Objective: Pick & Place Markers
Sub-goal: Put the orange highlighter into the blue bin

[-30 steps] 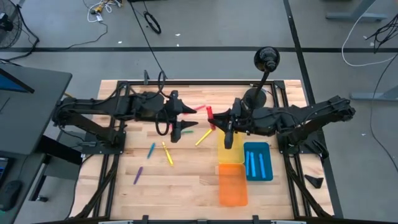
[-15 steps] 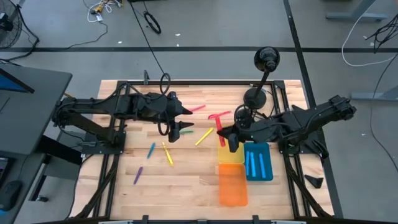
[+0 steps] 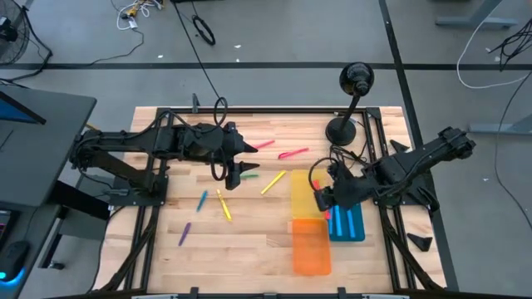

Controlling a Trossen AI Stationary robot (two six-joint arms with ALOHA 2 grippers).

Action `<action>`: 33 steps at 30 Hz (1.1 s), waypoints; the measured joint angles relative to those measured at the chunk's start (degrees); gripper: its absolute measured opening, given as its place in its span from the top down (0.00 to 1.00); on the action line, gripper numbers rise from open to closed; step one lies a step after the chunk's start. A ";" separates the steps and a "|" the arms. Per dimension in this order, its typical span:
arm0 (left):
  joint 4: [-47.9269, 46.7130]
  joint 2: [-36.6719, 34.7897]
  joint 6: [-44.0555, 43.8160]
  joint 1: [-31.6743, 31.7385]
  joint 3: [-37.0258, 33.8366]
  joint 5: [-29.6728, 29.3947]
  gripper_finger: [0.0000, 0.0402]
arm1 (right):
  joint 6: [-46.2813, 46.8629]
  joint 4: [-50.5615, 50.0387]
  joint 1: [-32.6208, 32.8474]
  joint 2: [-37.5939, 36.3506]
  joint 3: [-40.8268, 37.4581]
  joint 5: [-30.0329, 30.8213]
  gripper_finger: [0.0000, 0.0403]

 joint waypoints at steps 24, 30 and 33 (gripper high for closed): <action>1.25 0.02 0.27 0.00 -0.04 0.22 0.46 | 29.39 -16.87 8.55 0.02 -6.02 -9.79 0.90; 1.27 0.02 0.49 0.00 -0.04 2.40 0.46 | 31.01 -11.30 8.21 0.07 -14.51 -8.72 0.90; 1.29 0.02 1.48 0.00 -0.04 6.94 0.46 | 31.64 -8.68 8.20 0.02 -18.18 -8.70 0.90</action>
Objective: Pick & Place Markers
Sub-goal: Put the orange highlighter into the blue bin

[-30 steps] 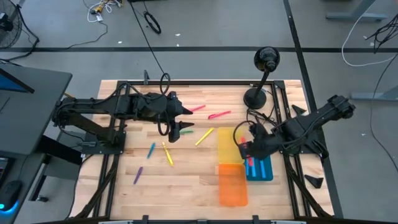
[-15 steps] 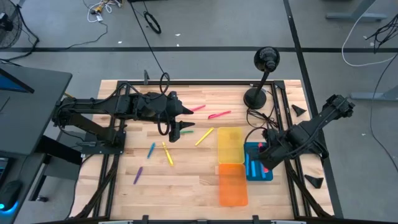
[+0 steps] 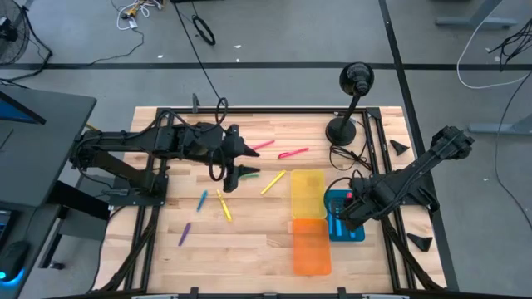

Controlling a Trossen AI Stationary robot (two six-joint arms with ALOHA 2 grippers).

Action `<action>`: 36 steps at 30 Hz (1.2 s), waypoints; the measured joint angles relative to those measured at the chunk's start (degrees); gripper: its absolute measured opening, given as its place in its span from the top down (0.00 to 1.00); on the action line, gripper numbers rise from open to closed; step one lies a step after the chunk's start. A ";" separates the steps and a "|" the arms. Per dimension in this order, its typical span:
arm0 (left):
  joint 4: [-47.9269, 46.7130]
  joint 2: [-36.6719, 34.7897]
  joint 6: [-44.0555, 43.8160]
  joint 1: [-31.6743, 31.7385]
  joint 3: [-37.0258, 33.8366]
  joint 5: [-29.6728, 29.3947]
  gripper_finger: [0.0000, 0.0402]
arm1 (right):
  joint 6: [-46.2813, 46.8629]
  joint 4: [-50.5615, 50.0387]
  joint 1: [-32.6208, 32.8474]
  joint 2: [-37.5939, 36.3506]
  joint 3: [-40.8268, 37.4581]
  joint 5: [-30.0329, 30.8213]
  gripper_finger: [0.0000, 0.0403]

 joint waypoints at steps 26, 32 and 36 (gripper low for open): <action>-0.05 0.00 -1.07 -0.09 0.00 9.41 0.46 | -3.53 24.40 -3.41 0.02 -20.52 -0.41 0.90; -0.06 0.00 -1.09 -0.09 0.00 9.41 0.46 | -4.62 28.29 -3.39 0.02 -22.53 -2.63 0.89; -0.04 0.00 -1.50 -0.09 0.00 9.42 0.46 | -5.19 28.58 -3.39 0.02 -22.56 -2.71 0.76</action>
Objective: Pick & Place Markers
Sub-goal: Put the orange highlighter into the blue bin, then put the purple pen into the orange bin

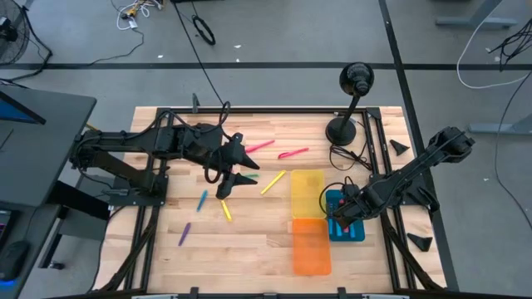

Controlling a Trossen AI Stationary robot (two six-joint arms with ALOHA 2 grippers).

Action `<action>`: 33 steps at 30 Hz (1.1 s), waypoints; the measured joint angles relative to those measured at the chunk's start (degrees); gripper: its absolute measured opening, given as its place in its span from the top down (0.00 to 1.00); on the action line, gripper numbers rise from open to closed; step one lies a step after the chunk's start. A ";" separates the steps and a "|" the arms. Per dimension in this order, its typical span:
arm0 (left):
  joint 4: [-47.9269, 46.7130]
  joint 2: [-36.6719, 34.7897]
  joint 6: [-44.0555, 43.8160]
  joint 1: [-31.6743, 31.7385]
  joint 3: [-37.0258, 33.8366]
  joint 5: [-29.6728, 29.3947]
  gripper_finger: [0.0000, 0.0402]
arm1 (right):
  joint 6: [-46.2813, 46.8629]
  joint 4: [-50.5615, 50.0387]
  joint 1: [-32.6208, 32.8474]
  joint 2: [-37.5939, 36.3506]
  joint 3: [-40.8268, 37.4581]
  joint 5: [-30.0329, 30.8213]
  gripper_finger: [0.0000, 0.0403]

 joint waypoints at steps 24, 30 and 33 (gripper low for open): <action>0.00 0.01 -0.44 0.00 0.00 0.00 0.46 | -3.75 -10.26 -0.69 -0.52 8.05 2.32 0.54; -0.02 0.01 -0.46 0.01 0.00 0.00 0.46 | -9.43 -16.87 -0.98 -0.52 15.65 6.11 0.54; -0.02 0.02 -0.48 0.00 0.00 0.01 0.46 | -14.14 -17.61 -0.97 -0.52 19.58 11.42 0.54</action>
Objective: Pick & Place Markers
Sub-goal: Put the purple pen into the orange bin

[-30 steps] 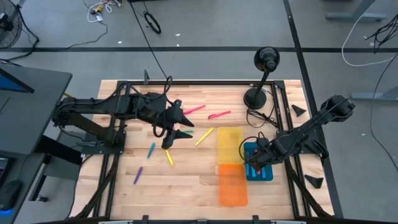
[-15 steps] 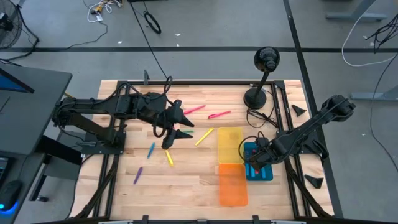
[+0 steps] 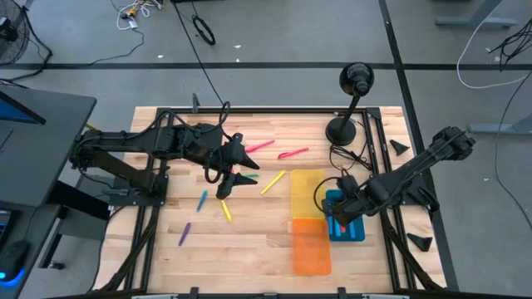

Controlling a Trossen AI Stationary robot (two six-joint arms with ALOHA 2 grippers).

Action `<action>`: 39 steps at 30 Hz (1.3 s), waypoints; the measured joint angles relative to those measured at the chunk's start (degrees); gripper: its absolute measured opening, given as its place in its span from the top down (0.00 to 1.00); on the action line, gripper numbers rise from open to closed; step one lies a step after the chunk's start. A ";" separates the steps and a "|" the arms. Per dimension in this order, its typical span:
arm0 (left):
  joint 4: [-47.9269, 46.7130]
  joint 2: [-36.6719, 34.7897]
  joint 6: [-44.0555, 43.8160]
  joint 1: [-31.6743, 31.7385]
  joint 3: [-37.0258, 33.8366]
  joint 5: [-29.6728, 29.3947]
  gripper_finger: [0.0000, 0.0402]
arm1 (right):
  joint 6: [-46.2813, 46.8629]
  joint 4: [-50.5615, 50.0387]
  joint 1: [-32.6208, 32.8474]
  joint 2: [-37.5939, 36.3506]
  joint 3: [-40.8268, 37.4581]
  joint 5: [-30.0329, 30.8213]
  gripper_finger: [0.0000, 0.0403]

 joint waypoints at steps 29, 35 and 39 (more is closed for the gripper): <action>0.02 0.00 -11.42 0.02 0.00 -4.77 0.46 | -87.81 61.77 -11.14 -0.02 9.51 7.45 0.54; -3.76 0.00 -27.25 0.02 0.00 -3.41 0.46 | -88.62 63.90 -12.79 -0.02 9.51 3.71 0.54; -10.37 0.00 -35.22 0.02 0.00 -1.89 0.46 | -88.82 63.65 -12.82 -0.02 9.51 2.61 0.54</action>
